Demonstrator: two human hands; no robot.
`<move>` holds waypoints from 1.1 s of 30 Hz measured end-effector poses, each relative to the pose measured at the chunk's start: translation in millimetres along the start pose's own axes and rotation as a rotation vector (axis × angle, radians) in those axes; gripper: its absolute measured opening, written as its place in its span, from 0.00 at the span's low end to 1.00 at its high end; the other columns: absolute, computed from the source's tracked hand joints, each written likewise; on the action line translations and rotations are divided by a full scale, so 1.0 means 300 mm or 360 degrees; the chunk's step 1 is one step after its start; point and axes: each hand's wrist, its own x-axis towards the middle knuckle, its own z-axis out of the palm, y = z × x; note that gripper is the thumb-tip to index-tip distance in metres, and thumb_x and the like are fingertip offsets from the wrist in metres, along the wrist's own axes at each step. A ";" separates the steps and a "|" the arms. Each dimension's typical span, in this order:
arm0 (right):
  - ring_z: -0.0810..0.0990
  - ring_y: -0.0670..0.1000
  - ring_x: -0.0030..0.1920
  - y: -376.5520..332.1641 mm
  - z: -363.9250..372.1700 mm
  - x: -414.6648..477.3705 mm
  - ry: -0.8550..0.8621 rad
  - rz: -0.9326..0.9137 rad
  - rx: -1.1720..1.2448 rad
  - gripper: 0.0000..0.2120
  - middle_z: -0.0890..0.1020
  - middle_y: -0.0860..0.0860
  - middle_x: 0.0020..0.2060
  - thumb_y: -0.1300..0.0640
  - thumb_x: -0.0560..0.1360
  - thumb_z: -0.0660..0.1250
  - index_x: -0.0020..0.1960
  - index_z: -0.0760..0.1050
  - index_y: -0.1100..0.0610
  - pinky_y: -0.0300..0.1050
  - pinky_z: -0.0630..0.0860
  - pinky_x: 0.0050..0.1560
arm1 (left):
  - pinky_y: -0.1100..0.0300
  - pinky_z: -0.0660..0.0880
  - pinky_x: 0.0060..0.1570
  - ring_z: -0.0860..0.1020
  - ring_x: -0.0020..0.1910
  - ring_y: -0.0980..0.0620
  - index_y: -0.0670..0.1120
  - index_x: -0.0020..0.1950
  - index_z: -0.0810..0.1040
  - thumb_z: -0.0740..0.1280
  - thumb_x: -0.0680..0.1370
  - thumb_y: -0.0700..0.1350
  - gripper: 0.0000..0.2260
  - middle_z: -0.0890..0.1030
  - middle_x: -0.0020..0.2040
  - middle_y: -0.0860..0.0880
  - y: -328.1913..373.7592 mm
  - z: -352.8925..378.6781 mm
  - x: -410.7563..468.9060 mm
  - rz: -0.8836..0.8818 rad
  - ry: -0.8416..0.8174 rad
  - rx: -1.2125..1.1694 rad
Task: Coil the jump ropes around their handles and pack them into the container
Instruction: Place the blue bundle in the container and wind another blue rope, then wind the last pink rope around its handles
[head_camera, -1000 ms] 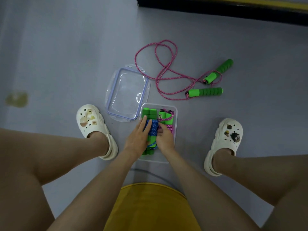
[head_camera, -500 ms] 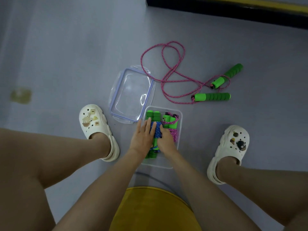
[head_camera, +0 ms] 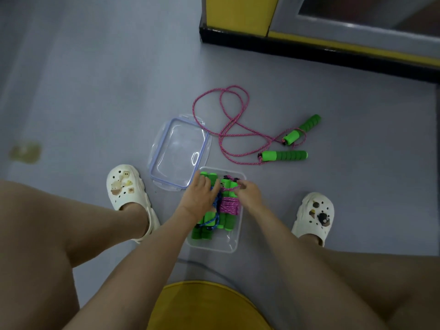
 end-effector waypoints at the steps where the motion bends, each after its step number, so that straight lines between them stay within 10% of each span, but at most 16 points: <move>1: 0.76 0.59 0.60 -0.002 -0.037 0.018 0.0031 -0.0001 -0.0036 0.15 0.79 0.62 0.58 0.66 0.76 0.62 0.61 0.76 0.66 0.45 0.70 0.57 | 0.41 0.46 0.73 0.65 0.69 0.39 0.41 0.77 0.47 0.59 0.76 0.64 0.40 0.67 0.69 0.38 0.000 -0.029 0.018 -0.0047 0.0007 -0.0108; 19: 0.58 0.60 0.72 0.079 -0.425 0.480 0.0266 -0.0275 -0.1412 0.37 0.50 0.55 0.76 0.66 0.74 0.62 0.77 0.46 0.56 0.56 0.66 0.65 | 0.46 0.59 0.69 0.64 0.71 0.43 0.43 0.74 0.59 0.59 0.80 0.55 0.27 0.59 0.75 0.42 0.177 -0.197 0.563 0.0165 0.0208 -0.0341; 24: 0.58 0.62 0.72 0.102 -0.462 0.605 0.0188 -0.0333 -0.1562 0.33 0.50 0.53 0.77 0.68 0.76 0.58 0.77 0.49 0.55 0.58 0.66 0.65 | 0.50 0.70 0.56 0.69 0.65 0.44 0.44 0.72 0.61 0.55 0.81 0.41 0.18 0.64 0.70 0.44 0.203 -0.186 0.636 0.0068 0.0279 -0.0535; 33: 0.77 0.63 0.54 0.142 -0.429 0.657 0.0349 -0.0449 -0.1707 0.22 0.65 0.58 0.65 0.70 0.73 0.62 0.65 0.64 0.61 0.55 0.73 0.43 | 0.50 0.73 0.52 0.71 0.62 0.42 0.49 0.75 0.58 0.61 0.80 0.47 0.25 0.69 0.63 0.42 0.192 -0.159 0.734 -0.0182 0.0087 -0.0771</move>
